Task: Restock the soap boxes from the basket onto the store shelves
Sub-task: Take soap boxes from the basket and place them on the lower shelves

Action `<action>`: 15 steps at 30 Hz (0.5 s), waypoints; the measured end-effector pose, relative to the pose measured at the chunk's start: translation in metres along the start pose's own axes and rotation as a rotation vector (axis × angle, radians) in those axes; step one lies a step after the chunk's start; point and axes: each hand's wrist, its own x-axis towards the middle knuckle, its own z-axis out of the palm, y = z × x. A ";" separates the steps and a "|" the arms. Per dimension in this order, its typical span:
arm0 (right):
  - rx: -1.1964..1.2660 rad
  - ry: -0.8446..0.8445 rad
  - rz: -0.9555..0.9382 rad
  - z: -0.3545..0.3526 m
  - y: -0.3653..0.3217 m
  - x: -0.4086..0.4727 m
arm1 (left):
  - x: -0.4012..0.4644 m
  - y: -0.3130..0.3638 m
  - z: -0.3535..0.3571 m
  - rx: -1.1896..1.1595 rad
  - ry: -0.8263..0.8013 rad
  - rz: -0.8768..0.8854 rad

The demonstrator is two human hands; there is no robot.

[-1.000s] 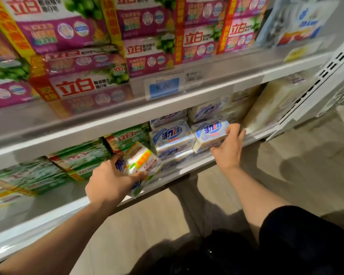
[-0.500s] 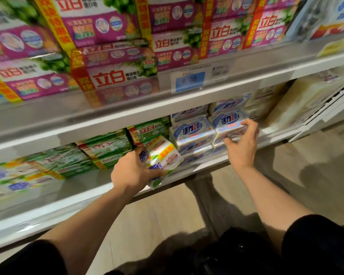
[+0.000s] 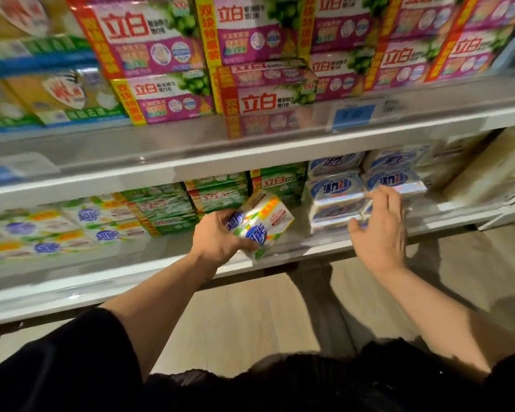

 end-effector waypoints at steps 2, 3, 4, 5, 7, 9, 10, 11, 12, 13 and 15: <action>-0.018 -0.100 -0.124 -0.003 -0.010 -0.006 | -0.008 -0.003 -0.017 0.020 0.026 -0.002; -0.021 -0.136 -0.184 -0.006 -0.016 -0.008 | -0.013 -0.004 -0.026 0.041 0.031 0.003; -0.023 -0.158 -0.244 -0.011 -0.025 -0.009 | -0.020 -0.004 -0.036 0.070 0.030 0.014; -0.027 -0.161 -0.308 -0.016 -0.036 -0.011 | -0.027 -0.005 -0.047 0.108 0.021 0.034; -0.039 -0.112 -0.448 -0.029 -0.062 -0.011 | -0.043 -0.007 -0.072 0.210 0.002 0.080; -0.041 -0.025 -0.562 -0.043 -0.094 -0.010 | -0.061 -0.008 -0.097 0.289 -0.015 0.107; -0.043 0.015 -0.613 -0.050 -0.112 -0.009 | -0.070 -0.009 -0.111 0.319 -0.014 0.115; -0.054 0.040 -0.666 -0.057 -0.129 -0.007 | -0.078 -0.010 -0.124 0.346 -0.005 0.117; -0.075 0.048 -0.734 -0.064 -0.147 -0.006 | -0.085 -0.012 -0.139 0.380 0.010 0.122; -0.099 0.035 -0.817 -0.068 -0.163 -0.004 | -0.092 -0.015 -0.154 0.425 0.021 0.123; -0.158 -0.036 -0.985 -0.069 -0.197 -0.001 | -0.103 -0.025 -0.185 0.516 0.042 0.118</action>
